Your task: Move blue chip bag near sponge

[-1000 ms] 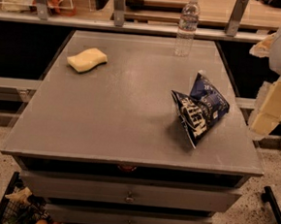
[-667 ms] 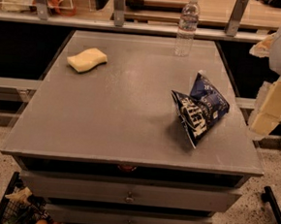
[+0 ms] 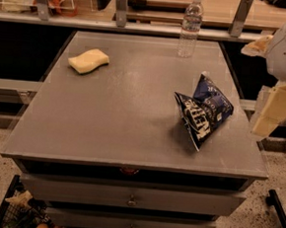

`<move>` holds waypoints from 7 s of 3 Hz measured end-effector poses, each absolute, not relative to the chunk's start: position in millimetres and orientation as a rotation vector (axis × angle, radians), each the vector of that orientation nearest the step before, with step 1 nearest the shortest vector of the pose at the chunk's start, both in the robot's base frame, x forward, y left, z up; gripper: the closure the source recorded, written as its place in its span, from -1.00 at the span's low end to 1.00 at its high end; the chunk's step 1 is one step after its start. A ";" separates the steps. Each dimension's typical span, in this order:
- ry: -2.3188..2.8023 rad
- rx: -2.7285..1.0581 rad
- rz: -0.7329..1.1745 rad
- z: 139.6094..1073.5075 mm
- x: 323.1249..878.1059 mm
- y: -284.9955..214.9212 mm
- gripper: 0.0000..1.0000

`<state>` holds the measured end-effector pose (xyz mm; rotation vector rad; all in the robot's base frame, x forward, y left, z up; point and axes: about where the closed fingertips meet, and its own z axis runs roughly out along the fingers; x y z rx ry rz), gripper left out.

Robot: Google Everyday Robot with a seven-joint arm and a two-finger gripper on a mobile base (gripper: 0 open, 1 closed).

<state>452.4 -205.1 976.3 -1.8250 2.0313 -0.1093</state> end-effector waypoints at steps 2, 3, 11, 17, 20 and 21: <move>1.695 -2.043 -0.038 925.9 477.4 -169.0 -1.00; 1.590 -2.131 0.008 898.9 483.8 -149.5 -1.00; 1.685 -2.095 -0.322 981.6 542.3 -214.1 1.00; 0.784 -2.459 -0.474 984.1 612.0 87.8 1.00; 0.812 -2.472 -0.514 965.3 624.5 81.5 1.00; 0.830 -2.472 -0.555 957.4 639.9 75.9 1.00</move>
Offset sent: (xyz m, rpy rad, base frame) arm 0.0360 0.0581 -0.0920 0.0619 -0.0699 0.4517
